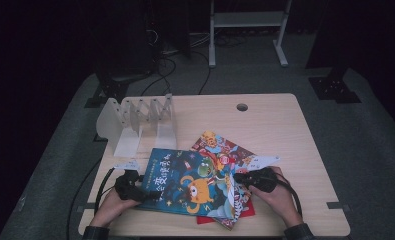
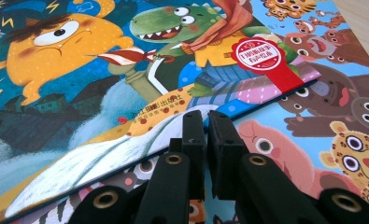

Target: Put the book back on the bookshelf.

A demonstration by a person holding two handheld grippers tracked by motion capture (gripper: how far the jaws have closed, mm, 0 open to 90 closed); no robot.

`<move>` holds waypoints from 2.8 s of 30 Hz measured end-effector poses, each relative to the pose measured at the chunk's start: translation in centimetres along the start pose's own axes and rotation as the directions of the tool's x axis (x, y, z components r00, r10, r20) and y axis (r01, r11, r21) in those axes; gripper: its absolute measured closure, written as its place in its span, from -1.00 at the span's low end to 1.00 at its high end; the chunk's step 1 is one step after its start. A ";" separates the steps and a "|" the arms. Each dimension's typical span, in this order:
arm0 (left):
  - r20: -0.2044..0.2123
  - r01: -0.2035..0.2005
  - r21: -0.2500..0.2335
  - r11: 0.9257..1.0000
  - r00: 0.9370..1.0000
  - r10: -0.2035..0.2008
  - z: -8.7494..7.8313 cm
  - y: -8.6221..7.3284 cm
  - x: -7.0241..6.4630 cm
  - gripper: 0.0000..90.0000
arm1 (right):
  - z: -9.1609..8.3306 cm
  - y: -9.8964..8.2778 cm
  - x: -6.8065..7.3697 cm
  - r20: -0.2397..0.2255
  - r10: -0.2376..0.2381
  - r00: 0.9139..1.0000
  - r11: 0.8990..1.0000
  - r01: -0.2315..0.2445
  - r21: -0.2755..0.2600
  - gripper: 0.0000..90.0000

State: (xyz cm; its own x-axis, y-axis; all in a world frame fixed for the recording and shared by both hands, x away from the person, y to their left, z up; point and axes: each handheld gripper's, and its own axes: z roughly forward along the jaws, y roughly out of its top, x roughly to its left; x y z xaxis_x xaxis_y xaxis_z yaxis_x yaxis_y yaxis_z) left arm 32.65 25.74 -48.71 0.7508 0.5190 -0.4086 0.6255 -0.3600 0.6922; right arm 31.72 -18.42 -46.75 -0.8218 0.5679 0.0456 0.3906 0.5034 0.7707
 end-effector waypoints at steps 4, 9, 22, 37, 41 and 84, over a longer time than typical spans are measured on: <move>0.004 0.004 0.013 1.000 1.000 -0.005 0.1 0.1 -0.1 -1.00 | 0.0 0.0 0.0 -0.002 -0.007 1.000 1.000 0.007 0.000 0.90; 0.007 0.011 0.038 0.999 1.000 -0.012 -0.3 0.4 -0.3 -1.00 | 0.1 0.0 0.2 -0.010 -0.007 1.000 1.000 0.007 -0.001 0.95; 0.012 0.001 -0.055 0.998 1.000 0.000 -2.7 2.6 -1.1 -1.00 | 0.3 0.2 0.8 -0.051 -0.014 0.999 1.000 0.014 0.005 0.96; -0.056 -0.053 -0.069 0.996 0.997 0.049 -5.8 7.6 -2.6 -0.43 | 0.3 0.4 1.8 -0.098 -0.036 0.995 0.999 0.038 0.015 0.94; -0.067 -0.044 -0.035 0.998 0.997 0.042 -6.1 8.6 -2.6 -0.22 | 0.3 0.4 1.9 -0.102 -0.038 0.994 0.999 0.040 0.017 0.94; -0.010 -0.196 0.122 0.973 0.980 0.199 -8.3 24.9 -8.3 0.66 | 3.6 3.2 4.1 -0.176 -0.084 0.981 0.996 0.089 0.019 0.75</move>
State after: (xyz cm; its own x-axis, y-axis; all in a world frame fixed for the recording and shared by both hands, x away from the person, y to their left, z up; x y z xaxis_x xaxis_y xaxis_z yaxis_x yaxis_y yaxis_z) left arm 40.25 18.94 -23.12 0.8582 0.4444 -0.2570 0.4871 -0.5466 0.6812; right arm 31.09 -12.10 -46.39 -0.9120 0.3997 0.0917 0.3238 0.5646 0.7592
